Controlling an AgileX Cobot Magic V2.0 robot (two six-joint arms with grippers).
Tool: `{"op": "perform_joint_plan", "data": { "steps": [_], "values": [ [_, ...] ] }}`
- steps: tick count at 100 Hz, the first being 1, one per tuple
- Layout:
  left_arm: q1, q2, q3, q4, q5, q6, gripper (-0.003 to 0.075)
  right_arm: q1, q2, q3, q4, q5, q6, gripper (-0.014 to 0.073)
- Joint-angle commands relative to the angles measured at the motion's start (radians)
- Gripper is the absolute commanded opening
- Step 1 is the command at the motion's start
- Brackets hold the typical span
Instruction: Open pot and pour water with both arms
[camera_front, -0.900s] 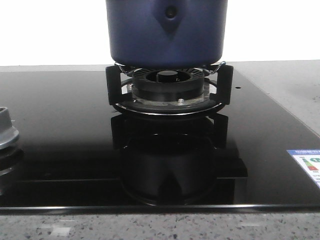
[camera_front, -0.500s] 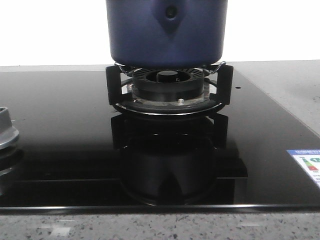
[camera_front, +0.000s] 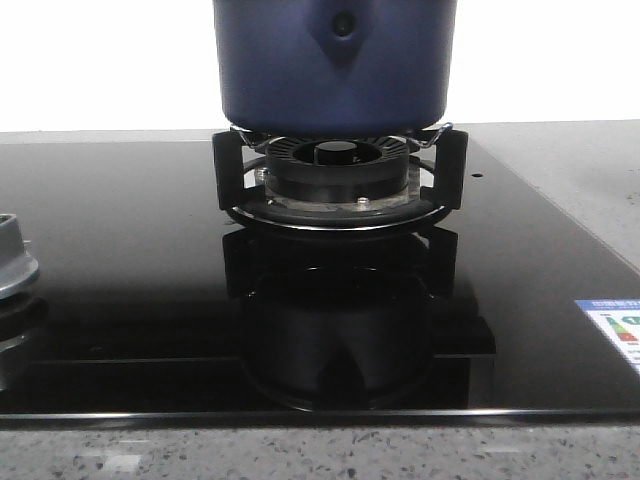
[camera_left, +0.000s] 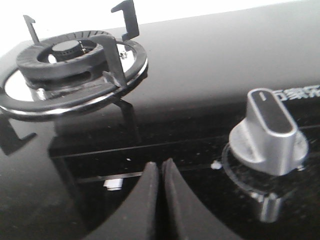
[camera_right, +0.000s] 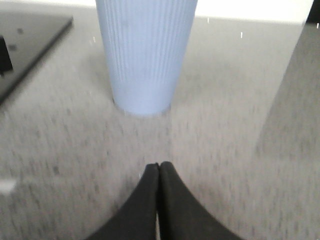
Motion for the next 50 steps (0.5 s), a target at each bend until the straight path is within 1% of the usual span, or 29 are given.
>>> {"op": "perform_joint_plan", "data": {
  "steps": [1, 6, 13, 17, 23, 29, 35, 44, 50],
  "values": [
    [0.002, -0.029, 0.042, 0.114, -0.044, -0.01, -0.002, -0.006, -0.021, 0.023, 0.03, -0.247, 0.003, -0.0064],
    [0.002, -0.029, 0.042, 0.193, -0.042, -0.01, -0.002, -0.006, -0.021, 0.023, 0.066, -0.353, 0.006, -0.0064],
    [0.002, -0.029, 0.042, 0.217, -0.042, -0.01, -0.002, -0.006, -0.021, 0.023, 0.125, -0.457, 0.007, -0.0064],
    [0.002, -0.029, 0.042, 0.217, -0.042, -0.01, -0.002, -0.006, -0.021, 0.023, 0.17, -0.48, 0.01, -0.0064],
    [0.002, -0.029, 0.042, 0.217, -0.053, -0.01, -0.002, -0.006, -0.021, 0.023, 0.231, -0.458, 0.01, -0.0064],
    [0.002, -0.029, 0.042, 0.217, -0.095, -0.01, -0.002, -0.006, -0.021, 0.023, 0.279, -0.423, 0.01, -0.0064],
    [0.002, -0.029, 0.042, 0.217, -0.146, -0.01, -0.002, -0.006, -0.021, 0.023, 0.357, -0.403, 0.01, -0.0064],
    [0.002, -0.029, 0.042, 0.193, -0.258, -0.01, -0.002, -0.006, -0.021, 0.019, 0.459, -0.402, 0.01, -0.0064],
    [0.002, -0.029, 0.042, 0.153, -0.371, -0.012, -0.002, -0.006, -0.021, 0.0, 0.504, -0.379, 0.01, -0.0064]
  ]
}}
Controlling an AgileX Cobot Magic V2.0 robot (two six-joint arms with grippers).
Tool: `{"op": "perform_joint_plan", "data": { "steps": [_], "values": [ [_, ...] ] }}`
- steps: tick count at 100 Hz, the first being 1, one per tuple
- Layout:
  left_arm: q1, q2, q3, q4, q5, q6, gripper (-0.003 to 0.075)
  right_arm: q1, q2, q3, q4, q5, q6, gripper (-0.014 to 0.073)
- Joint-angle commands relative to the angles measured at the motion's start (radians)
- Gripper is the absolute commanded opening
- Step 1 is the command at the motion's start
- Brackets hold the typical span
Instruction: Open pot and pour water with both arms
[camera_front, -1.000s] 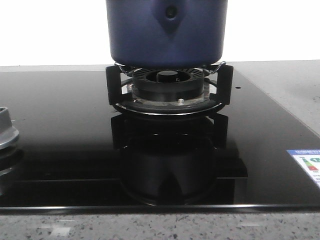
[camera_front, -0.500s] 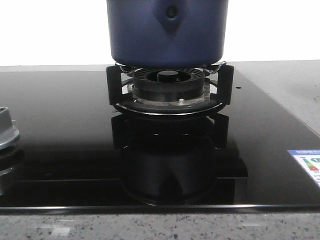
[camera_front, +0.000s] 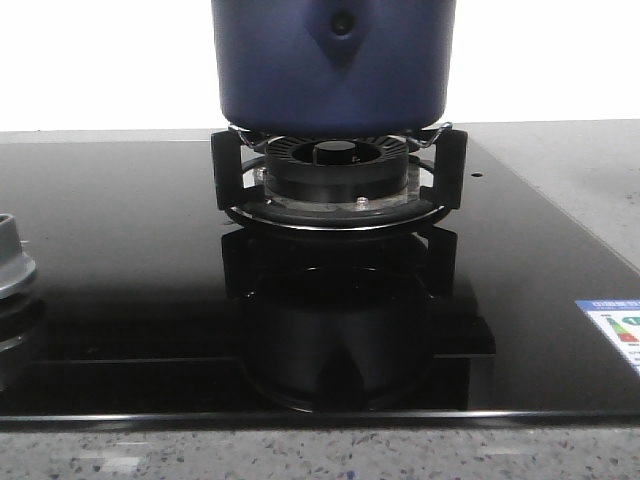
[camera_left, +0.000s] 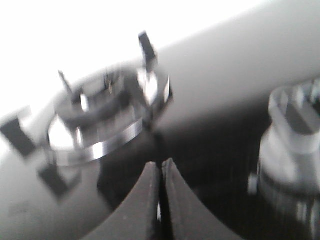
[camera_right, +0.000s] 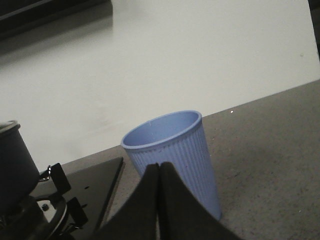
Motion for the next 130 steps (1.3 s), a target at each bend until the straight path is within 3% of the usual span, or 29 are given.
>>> {"op": "perform_joint_plan", "data": {
  "steps": [1, 23, 34, 52, 62, 74, 95, 105, 119, 130],
  "values": [
    [0.002, -0.029, 0.042, -0.053, -0.227, -0.012, -0.002, -0.006, -0.021, -0.002, 0.078, -0.036, -0.004, -0.0064],
    [0.002, -0.029, 0.042, -0.423, -0.558, -0.014, -0.002, -0.006, 0.055, -0.15, 0.081, 0.176, -0.004, -0.0064],
    [0.001, -0.029, 0.04, -0.565, -0.566, -0.047, -0.002, -0.006, 0.141, -0.237, 0.079, 0.276, -0.01, -0.0064],
    [0.001, -0.029, 0.026, -0.623, -0.546, -0.047, -0.002, -0.006, 0.299, -0.413, 0.043, 0.439, -0.022, -0.0064],
    [0.001, -0.024, -0.013, -0.624, -0.434, -0.047, -0.002, -0.006, 0.364, -0.503, -0.003, 0.575, -0.022, -0.0064],
    [0.001, 0.029, -0.13, -0.624, -0.158, -0.047, -0.002, -0.006, 0.463, -0.628, -0.033, 0.809, -0.022, -0.0064],
    [-0.043, 0.297, -0.355, -0.624, 0.101, -0.028, -0.0015, 0.027, 0.59, -0.77, -0.021, 1.085, -0.022, -0.0071],
    [-0.127, 0.474, -0.475, -0.731, 0.198, 0.121, -0.0002, 0.073, 0.633, -0.817, 0.013, 1.19, -0.061, -0.0071],
    [-0.294, 0.663, -0.626, -1.049, 0.268, 0.466, -0.0002, 0.122, 0.651, -0.862, 0.09, 1.23, -0.118, -0.0071],
    [-0.416, 0.801, -0.736, -1.279, 0.346, 0.76, -0.0002, 0.13, 0.651, -0.894, 0.217, 1.24, -0.238, -0.0071]
  ]
}}
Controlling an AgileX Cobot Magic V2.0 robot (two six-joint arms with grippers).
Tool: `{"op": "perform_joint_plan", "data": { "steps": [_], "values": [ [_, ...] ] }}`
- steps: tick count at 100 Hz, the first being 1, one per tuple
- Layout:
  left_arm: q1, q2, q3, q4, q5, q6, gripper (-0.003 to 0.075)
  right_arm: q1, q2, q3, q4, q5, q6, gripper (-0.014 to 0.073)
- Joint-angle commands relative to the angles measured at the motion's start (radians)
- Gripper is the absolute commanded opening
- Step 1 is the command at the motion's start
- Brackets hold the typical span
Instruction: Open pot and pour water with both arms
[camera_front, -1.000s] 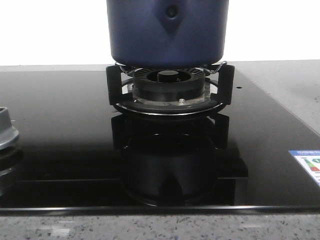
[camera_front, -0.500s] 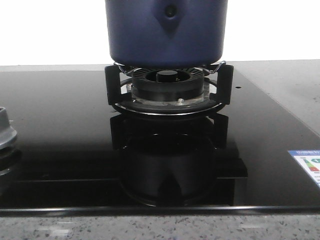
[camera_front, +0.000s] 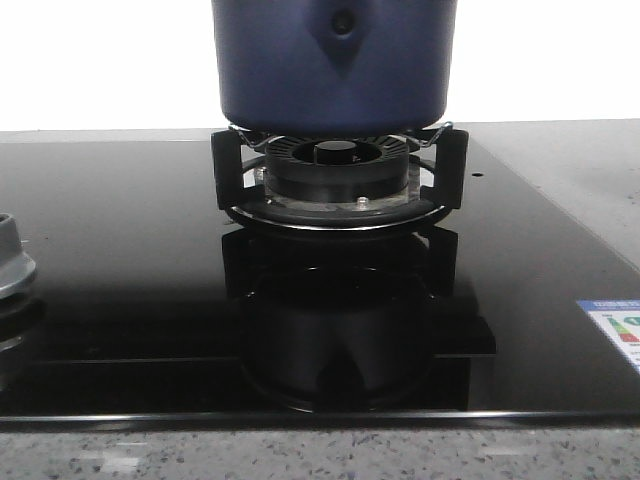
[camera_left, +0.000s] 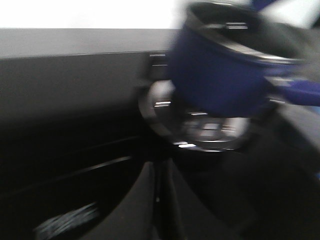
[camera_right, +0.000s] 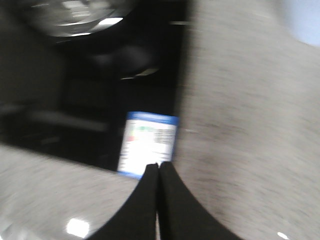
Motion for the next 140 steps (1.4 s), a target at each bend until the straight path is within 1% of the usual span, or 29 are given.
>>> {"op": "perform_joint_plan", "data": {
  "steps": [1, 11, 20, 31, 38, 45, 51, 57, 60, 63, 71, 74, 80, 87, 98, 106, 113, 121, 129, 136, 140],
  "values": [
    [-0.087, 0.102, -0.113, -0.204, 0.018, 0.245, -0.0002, 0.004, 0.01, -0.054, 0.119, -0.026, -0.108, -0.0071],
    [-0.145, 0.206, -0.203, -0.332, 0.092, 0.425, -0.0003, 0.004, 0.01, -0.068, 0.209, -0.046, -0.211, -0.0071],
    [-0.152, 0.288, -0.273, -0.406, 0.161, 0.543, -0.0003, 0.004, 0.008, -0.077, 0.228, -0.088, -0.276, -0.0071],
    [-0.152, 0.362, -0.341, -0.451, 0.197, 0.623, 0.0005, 0.004, -0.011, -0.079, 0.228, -0.166, -0.297, -0.0071],
    [-0.152, 0.398, -0.374, -0.451, 0.2, 0.66, 0.0041, 0.004, -0.021, -0.085, 0.228, -0.198, -0.307, -0.0071],
    [-0.152, 0.425, -0.397, -0.453, 0.198, 0.704, 0.0135, 0.004, -0.025, -0.097, 0.224, -0.211, -0.309, -0.0058],
    [-0.152, 0.444, -0.411, -0.453, 0.19, 0.725, 0.0269, 0.004, -0.025, -0.109, 0.214, -0.214, -0.309, -0.0025],
    [-0.152, 0.457, -0.425, -0.457, 0.164, 0.725, 0.0399, 0.004, -0.025, -0.122, 0.209, -0.218, -0.323, 0.0037],
    [-0.152, 0.464, -0.429, -0.457, 0.153, 0.725, 0.0437, 0.004, -0.025, -0.127, 0.201, -0.221, -0.323, 0.0072],
    [-0.152, 0.468, -0.434, -0.46, 0.136, 0.73, 0.0456, 0.004, -0.025, -0.129, 0.2, -0.224, -0.323, 0.012],
    [-0.15, 0.481, -0.452, -0.474, 0.124, 0.753, 0.0445, 0.004, -0.025, -0.134, 0.197, -0.23, -0.323, 0.0229],
    [-0.148, 0.483, -0.457, -0.498, 0.13, 0.79, 0.0436, 0.004, -0.025, -0.134, 0.195, -0.233, -0.323, 0.0265],
    [-0.128, 0.487, -0.463, -0.582, 0.164, 0.862, 0.0417, 0.004, -0.025, -0.134, 0.195, -0.233, -0.323, 0.0337],
    [-0.088, 0.492, -0.465, -0.706, 0.211, 0.93, 0.0399, 0.004, -0.025, -0.134, 0.195, -0.233, -0.323, 0.0385],
    [0.013, 0.522, -0.465, -0.837, 0.37, 1.007, 0.0384, 0.004, -0.025, -0.134, 0.195, -0.238, -0.323, 0.039],
    [0.09, 0.559, -0.467, -0.881, 0.465, 1.047, 0.0384, 0.004, -0.025, -0.134, 0.195, -0.238, -0.323, 0.039],
    [0.126, 0.585, -0.471, -0.884, 0.477, 1.078, 0.0384, 0.004, -0.025, -0.134, 0.195, -0.247, -0.323, 0.039],
    [0.129, 0.61, -0.475, -0.877, 0.453, 1.127, 0.0385, 0.004, -0.025, -0.134, 0.195, -0.26, -0.323, 0.039],
    [0.129, 0.64, -0.491, -0.869, 0.448, 1.148, 0.0395, 0.004, -0.025, -0.134, 0.195, -0.264, -0.323, 0.039],
    [0.129, 0.669, -0.51, -0.864, 0.463, 1.179, 0.044, 0.004, -0.025, -0.134, 0.195, -0.264, -0.323, 0.0387],
    [0.127, 0.685, -0.52, -0.861, 0.458, 1.19, 0.0482, 0.004, -0.025, -0.134, 0.195, -0.264, -0.323, 0.0386]
  ]
}}
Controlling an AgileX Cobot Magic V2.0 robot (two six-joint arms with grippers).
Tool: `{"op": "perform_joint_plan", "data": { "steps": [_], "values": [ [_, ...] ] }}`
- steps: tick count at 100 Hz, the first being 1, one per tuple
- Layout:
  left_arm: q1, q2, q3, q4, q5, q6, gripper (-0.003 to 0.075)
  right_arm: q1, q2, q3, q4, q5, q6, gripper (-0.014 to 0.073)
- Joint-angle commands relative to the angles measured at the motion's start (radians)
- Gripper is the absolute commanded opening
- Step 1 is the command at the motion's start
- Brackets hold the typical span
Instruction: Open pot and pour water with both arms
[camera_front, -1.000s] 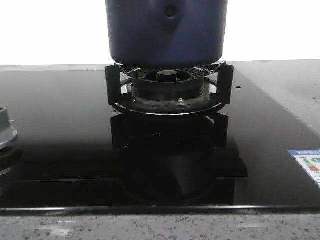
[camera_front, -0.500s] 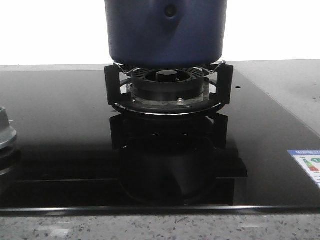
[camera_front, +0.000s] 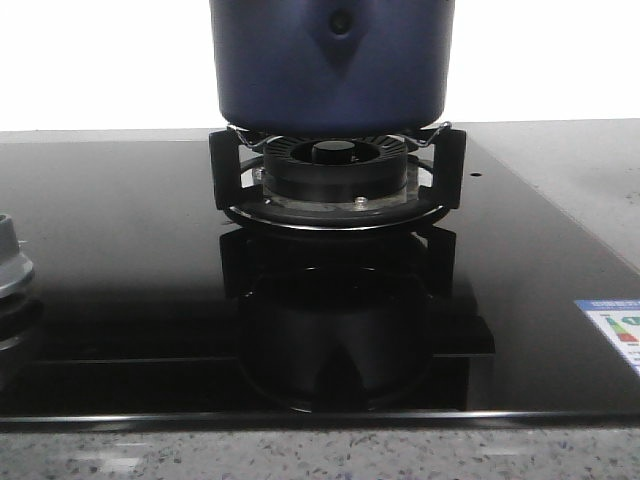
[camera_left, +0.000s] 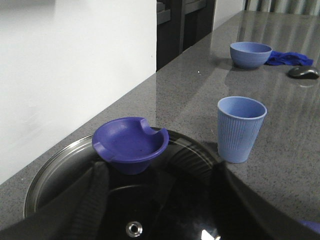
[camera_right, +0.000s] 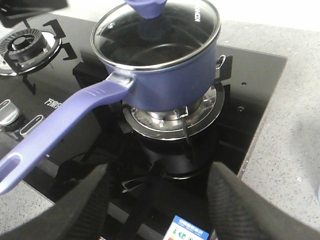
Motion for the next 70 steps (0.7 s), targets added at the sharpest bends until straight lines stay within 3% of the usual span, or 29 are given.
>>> {"op": "perform_joint_plan", "data": {
  "steps": [1, 11, 33, 70],
  "values": [
    [-0.004, 0.002, -0.055, -0.059, 0.027, 0.031, 0.0489, 0.002, 0.0, -0.032, 0.024, -0.068, -0.013, 0.0386],
    [-0.026, 0.037, -0.09, -0.058, 0.008, 0.041, 0.0569, 0.002, 0.0, -0.032, 0.024, -0.069, -0.013, 0.0386],
    [-0.084, 0.103, -0.179, -0.054, -0.048, 0.041, 0.0568, 0.002, 0.0, -0.032, 0.019, -0.073, -0.013, 0.0386],
    [-0.091, 0.238, -0.274, -0.063, -0.052, 0.041, 0.0568, 0.002, 0.0, -0.032, 0.019, -0.081, -0.013, 0.0386]
  ]
}}
